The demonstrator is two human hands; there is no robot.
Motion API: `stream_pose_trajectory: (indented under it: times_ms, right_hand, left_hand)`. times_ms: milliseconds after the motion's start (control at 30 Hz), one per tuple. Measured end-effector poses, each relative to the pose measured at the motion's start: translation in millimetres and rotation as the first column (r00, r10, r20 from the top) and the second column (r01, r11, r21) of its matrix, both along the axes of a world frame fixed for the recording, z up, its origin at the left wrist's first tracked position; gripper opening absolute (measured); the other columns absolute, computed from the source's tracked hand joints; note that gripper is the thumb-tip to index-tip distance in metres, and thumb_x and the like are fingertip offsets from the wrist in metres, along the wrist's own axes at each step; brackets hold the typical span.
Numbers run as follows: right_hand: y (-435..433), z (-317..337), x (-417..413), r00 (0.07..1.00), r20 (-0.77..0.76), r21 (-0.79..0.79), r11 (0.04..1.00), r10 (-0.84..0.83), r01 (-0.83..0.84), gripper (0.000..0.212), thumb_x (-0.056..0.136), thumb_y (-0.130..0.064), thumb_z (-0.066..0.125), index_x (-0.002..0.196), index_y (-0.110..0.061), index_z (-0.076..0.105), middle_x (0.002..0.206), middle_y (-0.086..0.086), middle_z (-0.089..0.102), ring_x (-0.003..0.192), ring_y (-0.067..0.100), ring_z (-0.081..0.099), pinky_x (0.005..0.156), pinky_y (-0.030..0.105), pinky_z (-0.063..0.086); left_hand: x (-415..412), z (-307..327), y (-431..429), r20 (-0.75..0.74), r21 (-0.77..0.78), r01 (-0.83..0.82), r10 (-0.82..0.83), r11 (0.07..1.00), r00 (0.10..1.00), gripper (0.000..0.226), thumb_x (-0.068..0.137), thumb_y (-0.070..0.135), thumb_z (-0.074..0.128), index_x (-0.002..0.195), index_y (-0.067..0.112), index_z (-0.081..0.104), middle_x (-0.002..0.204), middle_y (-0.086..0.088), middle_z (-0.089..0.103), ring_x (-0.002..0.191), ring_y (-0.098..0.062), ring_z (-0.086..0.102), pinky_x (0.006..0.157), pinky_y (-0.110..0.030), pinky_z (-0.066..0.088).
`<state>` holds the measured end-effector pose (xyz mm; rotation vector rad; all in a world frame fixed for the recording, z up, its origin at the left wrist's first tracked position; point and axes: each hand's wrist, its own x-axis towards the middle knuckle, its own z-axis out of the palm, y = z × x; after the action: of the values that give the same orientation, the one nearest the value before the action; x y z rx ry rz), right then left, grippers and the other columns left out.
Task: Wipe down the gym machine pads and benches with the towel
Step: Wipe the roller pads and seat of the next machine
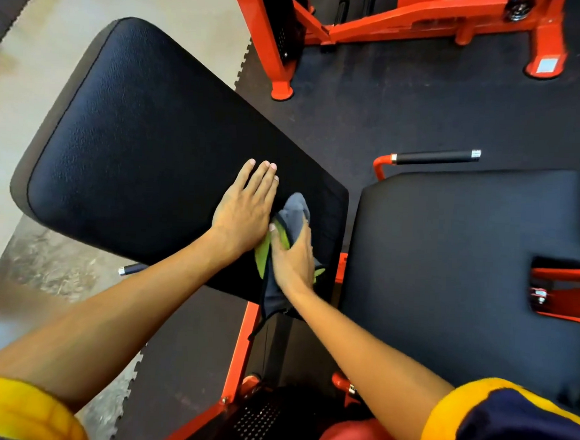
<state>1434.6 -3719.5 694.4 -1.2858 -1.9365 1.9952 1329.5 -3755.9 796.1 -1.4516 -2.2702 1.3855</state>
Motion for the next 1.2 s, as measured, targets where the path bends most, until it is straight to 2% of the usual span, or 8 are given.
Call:
stream_pose_trajectory:
  times_ms: [133,300,400,600,767,867,1000,1200]
  right_hand:
    - [-22.6,-23.8,39.9,0.995,-0.052,0.114,0.991,0.083,-0.077,0.086,0.093,-0.064,0.059,0.162,-0.026,0.024,0.165,-0.002,0.036,0.151,0.019,0.034,0.12,0.042,0.036]
    - [-13.8,-69.3,65.4,0.994,0.112,-0.081,0.997,-0.007,0.017,0.081,0.088,-0.077,0.053,0.155,-0.037,0.033,0.15,0.001,0.054,0.135,0.027,0.053,0.11,0.048,0.045]
    - [-15.8,-46.3,55.6,0.982,0.179,-0.111,0.99,-0.065,0.086,0.072,0.098,-0.059,0.057,0.159,-0.035,0.027,0.157,0.002,0.047,0.14,0.033,0.048,0.114,0.045,0.037]
    - [-49.3,-16.5,61.1,0.972,-0.158,0.171,0.974,0.173,-0.145,0.089,0.093,-0.043,0.07,0.163,-0.034,0.015,0.169,-0.005,0.026,0.154,0.015,0.028,0.123,0.033,0.029]
    - [-32.1,-61.8,87.3,0.904,-0.122,0.311,0.881,0.409,-0.357,0.107,0.082,-0.042,0.078,0.163,-0.033,0.01,0.171,-0.007,0.018,0.157,0.013,0.019,0.126,0.041,0.027]
    - [-34.5,-85.5,102.4,0.862,0.063,0.362,0.794,0.503,-0.489,0.103,0.086,-0.055,0.066,0.164,-0.035,0.002,0.172,-0.009,0.002,0.159,0.012,0.004,0.127,0.043,0.019]
    - [-52.2,-65.5,94.1,0.932,-0.137,0.297,0.912,0.335,-0.283,0.122,0.078,-0.034,0.088,0.158,-0.05,-0.004,0.169,-0.011,0.011,0.16,0.019,0.006,0.13,0.044,0.016]
    - [-61.0,-38.1,75.0,0.906,-0.153,0.504,0.82,0.394,-0.272,0.122,0.081,-0.046,0.084,0.159,-0.045,-0.009,0.17,-0.008,0.009,0.16,0.018,0.002,0.129,0.044,0.013]
  left_hand:
    - [8.7,-2.6,-10.7,0.008,0.014,0.026,-0.026,1.0,1.0,0.064,0.106,0.032,0.008,0.16,-0.001,0.001,0.169,-0.022,-0.002,0.157,-0.035,-0.002,0.126,-0.055,0.001]
    - [24.4,-8.0,-26.1,0.027,0.01,0.042,-0.042,0.999,0.999,0.063,0.107,0.031,0.008,0.16,-0.002,0.001,0.168,-0.023,-0.002,0.157,-0.036,-0.002,0.126,-0.055,0.002]
    - [32.3,-11.5,-32.7,0.028,0.022,0.043,-0.043,0.999,0.999,0.063,0.106,0.03,0.006,0.16,-0.002,0.002,0.168,-0.024,-0.001,0.157,-0.036,-0.001,0.126,-0.055,0.003]
    - [37.3,-10.5,-34.6,0.027,0.008,0.053,-0.053,0.999,0.998,0.064,0.107,0.032,0.005,0.159,-0.004,0.0,0.168,-0.026,-0.002,0.157,-0.039,-0.003,0.126,-0.056,0.003]
    - [35.1,-12.2,-32.1,0.024,0.039,0.069,-0.07,0.997,0.997,0.062,0.108,0.032,0.007,0.16,-0.003,0.006,0.168,-0.025,0.004,0.157,-0.038,0.002,0.126,-0.057,0.005]
    - [34.5,-13.7,-33.1,0.022,0.046,0.077,-0.078,0.996,0.997,0.062,0.108,0.032,0.009,0.16,-0.002,0.008,0.168,-0.024,0.007,0.157,-0.037,0.005,0.126,-0.056,0.005]
    - [33.1,-14.3,-33.5,0.012,0.053,0.074,-0.075,0.996,0.997,0.063,0.108,0.032,0.011,0.16,-0.003,0.008,0.168,-0.025,0.007,0.157,-0.038,0.005,0.126,-0.057,0.004]
    - [36.1,-12.1,-32.0,0.004,-0.003,0.09,-0.09,0.996,0.996,0.068,0.106,0.038,0.008,0.159,-0.005,0.005,0.167,-0.026,0.003,0.157,-0.039,0.002,0.125,-0.058,0.005]
